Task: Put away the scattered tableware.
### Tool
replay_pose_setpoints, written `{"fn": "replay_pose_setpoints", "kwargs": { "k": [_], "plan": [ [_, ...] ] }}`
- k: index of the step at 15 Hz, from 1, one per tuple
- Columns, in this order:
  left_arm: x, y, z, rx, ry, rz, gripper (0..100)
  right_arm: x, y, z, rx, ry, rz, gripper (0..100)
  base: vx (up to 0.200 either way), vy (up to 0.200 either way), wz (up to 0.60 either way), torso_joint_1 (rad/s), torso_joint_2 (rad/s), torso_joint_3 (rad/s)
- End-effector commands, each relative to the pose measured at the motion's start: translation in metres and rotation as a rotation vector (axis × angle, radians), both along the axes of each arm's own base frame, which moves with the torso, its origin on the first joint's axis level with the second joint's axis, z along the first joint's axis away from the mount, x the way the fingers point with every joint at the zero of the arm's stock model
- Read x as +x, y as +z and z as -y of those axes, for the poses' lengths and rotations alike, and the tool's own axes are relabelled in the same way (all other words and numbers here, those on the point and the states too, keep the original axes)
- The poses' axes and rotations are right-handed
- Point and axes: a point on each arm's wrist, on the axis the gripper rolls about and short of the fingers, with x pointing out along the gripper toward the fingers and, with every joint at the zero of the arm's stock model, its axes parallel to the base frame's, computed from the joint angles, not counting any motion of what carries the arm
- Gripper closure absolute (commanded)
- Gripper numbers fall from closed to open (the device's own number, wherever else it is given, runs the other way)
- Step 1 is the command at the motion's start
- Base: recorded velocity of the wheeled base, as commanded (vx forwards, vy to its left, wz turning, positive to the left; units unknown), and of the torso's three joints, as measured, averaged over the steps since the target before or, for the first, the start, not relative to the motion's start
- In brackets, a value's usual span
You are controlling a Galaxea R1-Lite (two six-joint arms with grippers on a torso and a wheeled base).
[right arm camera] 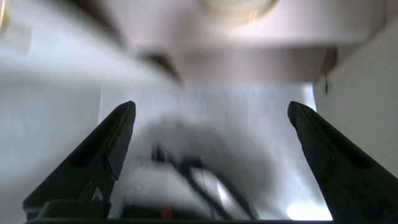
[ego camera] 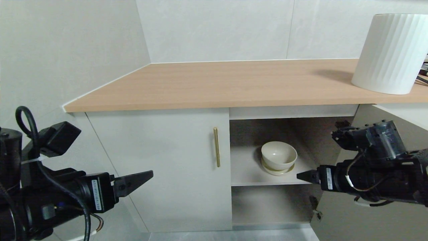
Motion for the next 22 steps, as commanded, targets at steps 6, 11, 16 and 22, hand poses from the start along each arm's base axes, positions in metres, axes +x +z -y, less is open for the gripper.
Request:
{"fn": "replay_pose_setpoints", "kwargs": {
  "k": [6, 11, 16, 22],
  "plan": [
    [0.008, -0.003, 0.003, 0.019, 0.006, -0.021, 0, -0.032, 0.014, -0.002, 0.019, 0.082, 0.046, 0, -0.167, 0.000, 0.00, 0.000, 0.00, 0.002],
    [0.009, -0.005, 0.003, 0.023, 0.006, -0.029, 0, -0.032, 0.011, -0.003, 0.013, 0.085, 0.035, 0, -0.200, 0.000, 0.00, 0.002, 0.00, 0.006],
    [0.008, -0.006, 0.003, 0.023, 0.005, -0.031, 0, -0.032, 0.010, -0.003, 0.011, 0.085, 0.031, 0, -0.200, 0.000, 0.00, 0.002, 0.00, 0.003],
    [0.008, -0.006, 0.003, 0.024, 0.004, -0.029, 0, -0.051, 0.023, 0.007, 0.037, 0.087, 0.083, 0, -0.033, 0.000, 0.00, 0.000, 0.00, 0.000]
  ]
}}
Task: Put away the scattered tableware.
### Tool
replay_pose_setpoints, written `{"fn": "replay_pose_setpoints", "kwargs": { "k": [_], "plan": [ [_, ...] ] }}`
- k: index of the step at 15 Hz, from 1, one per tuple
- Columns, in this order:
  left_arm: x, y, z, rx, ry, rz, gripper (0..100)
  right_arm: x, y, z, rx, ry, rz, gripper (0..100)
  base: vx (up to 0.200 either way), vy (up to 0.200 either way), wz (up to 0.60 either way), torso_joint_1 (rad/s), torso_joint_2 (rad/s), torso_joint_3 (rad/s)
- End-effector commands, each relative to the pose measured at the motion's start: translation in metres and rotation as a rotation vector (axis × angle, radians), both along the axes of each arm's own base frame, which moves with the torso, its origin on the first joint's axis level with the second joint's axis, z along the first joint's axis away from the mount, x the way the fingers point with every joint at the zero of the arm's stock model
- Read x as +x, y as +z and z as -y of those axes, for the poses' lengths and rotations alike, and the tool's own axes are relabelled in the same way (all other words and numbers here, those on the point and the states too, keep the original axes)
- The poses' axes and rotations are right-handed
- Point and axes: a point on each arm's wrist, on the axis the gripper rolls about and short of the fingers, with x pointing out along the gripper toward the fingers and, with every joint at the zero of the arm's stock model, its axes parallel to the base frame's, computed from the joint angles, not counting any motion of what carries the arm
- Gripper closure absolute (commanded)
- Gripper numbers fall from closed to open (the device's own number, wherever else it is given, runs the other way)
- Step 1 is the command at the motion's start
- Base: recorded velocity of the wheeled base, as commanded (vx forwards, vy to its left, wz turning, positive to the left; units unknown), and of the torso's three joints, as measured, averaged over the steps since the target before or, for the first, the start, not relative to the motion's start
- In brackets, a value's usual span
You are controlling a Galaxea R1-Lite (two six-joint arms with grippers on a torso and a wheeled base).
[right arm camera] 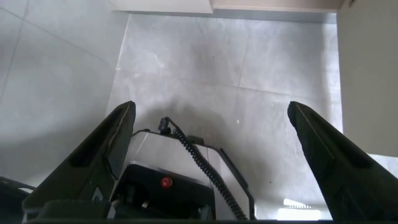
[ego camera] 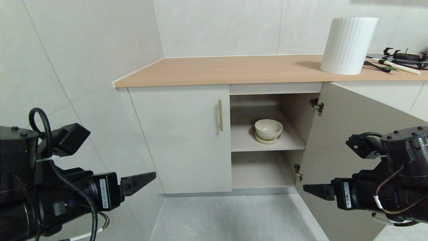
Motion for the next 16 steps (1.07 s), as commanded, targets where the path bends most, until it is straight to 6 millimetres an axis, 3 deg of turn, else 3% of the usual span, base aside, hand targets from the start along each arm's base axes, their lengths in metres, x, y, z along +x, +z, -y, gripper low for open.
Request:
{"fn": "replay_pose_setpoints", "kwargs": {
  "k": [1, 7, 11, 16],
  "plan": [
    [0.001, 0.000, 0.000, 0.000, 0.000, 0.000, 0, -0.012, 0.009, 0.006, 0.016, 0.004, 0.030, 0, 0.000, 0.000, 0.00, 0.000, 0.00, 0.000],
    [0.000, 0.000, 0.000, 0.021, -0.007, 0.005, 0, -0.032, 0.012, 0.012, 0.009, 0.034, 0.018, 0, 0.000, 0.000, 0.00, 0.000, 0.00, 0.000],
    [0.000, -0.001, 0.000, 0.023, -0.007, 0.002, 0, -0.052, 0.020, 0.026, -0.093, 0.079, -0.032, 0, 0.000, -0.200, 0.00, 0.000, 0.00, 0.002],
    [0.000, -0.001, 0.000, 0.023, -0.008, -0.001, 0, -0.054, 0.023, 0.032, -0.137, 0.060, -0.100, 0, 0.000, -0.200, 0.00, 0.005, 0.00, 0.000]
  ]
}}
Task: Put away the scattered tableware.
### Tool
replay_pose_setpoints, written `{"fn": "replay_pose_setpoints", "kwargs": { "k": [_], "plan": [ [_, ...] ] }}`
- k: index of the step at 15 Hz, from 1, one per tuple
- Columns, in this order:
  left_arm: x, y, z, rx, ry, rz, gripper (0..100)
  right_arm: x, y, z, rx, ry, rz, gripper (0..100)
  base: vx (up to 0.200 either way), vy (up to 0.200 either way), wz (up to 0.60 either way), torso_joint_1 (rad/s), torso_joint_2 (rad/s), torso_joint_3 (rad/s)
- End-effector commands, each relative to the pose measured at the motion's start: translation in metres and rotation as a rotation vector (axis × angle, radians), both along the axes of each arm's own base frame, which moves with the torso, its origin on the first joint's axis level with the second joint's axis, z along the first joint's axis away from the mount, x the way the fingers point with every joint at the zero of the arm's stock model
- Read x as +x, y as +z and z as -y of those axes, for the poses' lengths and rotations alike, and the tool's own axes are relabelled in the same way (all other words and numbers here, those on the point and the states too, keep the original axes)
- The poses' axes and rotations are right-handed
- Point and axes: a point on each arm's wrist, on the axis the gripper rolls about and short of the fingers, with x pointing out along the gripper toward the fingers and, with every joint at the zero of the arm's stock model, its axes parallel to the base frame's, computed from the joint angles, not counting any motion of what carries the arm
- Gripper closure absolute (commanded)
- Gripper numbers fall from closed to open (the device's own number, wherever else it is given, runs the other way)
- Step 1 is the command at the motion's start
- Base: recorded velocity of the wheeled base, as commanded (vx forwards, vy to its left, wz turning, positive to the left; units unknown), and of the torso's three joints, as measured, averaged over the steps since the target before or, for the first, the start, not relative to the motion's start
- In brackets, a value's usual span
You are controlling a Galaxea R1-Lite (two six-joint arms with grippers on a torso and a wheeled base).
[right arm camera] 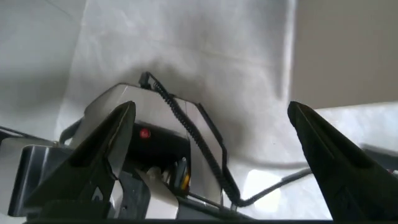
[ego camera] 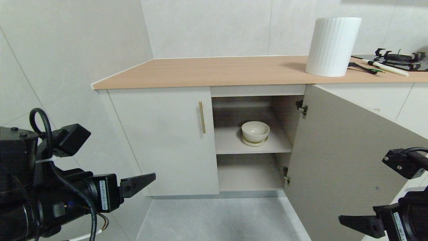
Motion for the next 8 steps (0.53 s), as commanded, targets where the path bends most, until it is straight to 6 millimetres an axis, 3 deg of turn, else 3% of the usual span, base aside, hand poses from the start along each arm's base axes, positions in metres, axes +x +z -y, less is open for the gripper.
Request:
{"fn": "replay_pose_setpoints", "kwargs": {
  "k": [1, 4, 8],
  "plan": [
    [0.000, -0.001, 0.000, 0.001, 0.000, -0.002, 0, -0.002, 0.008, 0.002, -0.009, -0.007, -0.014, 0, 0.000, -0.200, 0.00, -0.002, 0.01, -0.002],
    [0.001, -0.002, 0.001, 0.004, 0.000, -0.008, 0, -0.007, 0.017, 0.011, -0.051, -0.047, -0.066, 0, 0.000, -0.200, 0.00, 0.002, 0.00, 0.001],
    [0.002, -0.002, 0.001, 0.004, -0.002, -0.011, 0, -0.031, 0.052, 0.027, -0.074, -0.090, -0.025, 0, 0.000, 0.000, 0.00, 0.000, 0.00, 0.000]
  ]
}}
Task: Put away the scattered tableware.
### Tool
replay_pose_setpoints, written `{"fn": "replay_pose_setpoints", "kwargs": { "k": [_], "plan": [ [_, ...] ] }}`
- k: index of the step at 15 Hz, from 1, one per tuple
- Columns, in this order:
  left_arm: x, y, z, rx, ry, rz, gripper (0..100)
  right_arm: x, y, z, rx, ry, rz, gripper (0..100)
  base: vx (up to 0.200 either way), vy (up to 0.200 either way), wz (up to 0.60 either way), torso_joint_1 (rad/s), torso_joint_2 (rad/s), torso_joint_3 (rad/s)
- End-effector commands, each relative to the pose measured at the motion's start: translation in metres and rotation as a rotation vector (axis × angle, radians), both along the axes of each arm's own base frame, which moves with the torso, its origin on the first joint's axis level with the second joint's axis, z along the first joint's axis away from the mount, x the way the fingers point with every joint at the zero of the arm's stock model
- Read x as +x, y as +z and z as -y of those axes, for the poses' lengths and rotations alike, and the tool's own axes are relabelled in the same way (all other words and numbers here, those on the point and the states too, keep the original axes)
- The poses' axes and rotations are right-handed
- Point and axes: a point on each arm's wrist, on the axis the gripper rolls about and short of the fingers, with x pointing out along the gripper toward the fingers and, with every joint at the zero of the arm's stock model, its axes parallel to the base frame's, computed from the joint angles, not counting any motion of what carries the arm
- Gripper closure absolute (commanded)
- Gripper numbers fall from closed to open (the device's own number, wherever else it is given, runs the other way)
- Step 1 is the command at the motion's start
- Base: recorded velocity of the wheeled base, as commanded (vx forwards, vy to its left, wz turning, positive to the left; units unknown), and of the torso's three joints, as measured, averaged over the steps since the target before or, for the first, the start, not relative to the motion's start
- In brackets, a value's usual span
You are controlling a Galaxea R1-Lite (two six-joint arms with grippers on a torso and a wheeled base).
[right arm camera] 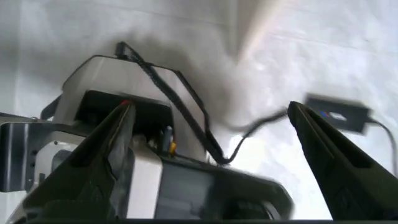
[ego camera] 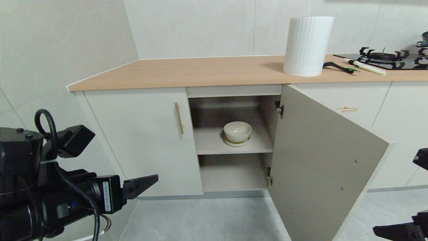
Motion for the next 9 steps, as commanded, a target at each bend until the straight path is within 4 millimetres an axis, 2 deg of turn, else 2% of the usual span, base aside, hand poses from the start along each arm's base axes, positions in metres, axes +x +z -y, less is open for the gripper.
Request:
{"fn": "replay_pose_setpoints", "kwargs": {
  "k": [1, 3, 7, 9],
  "plan": [
    [0.000, 0.000, 0.000, 0.001, 0.001, -0.001, 0, -0.012, 0.025, 0.014, 0.005, -0.077, 0.089, 0, 0.000, 0.000, 0.00, 0.000, 0.00, 0.000],
    [0.000, 0.000, 0.000, 0.000, 0.002, -0.003, 0, -0.007, 0.027, 0.021, -0.053, -0.161, 0.099, 0, 0.000, 0.000, 0.00, 0.000, 0.00, 0.000],
    [0.000, 0.000, 0.000, -0.002, 0.002, 0.002, 0, 0.056, 0.001, 0.051, -0.143, -0.431, -0.023, 0, 0.000, 0.000, 0.00, 0.000, 0.00, 0.000],
    [0.001, 0.000, 0.000, -0.003, 0.001, 0.002, 0, 0.074, -0.007, 0.062, -0.139, -0.498, -0.025, 0, 0.000, 0.000, 0.00, 0.000, 0.00, 0.000]
  ]
}}
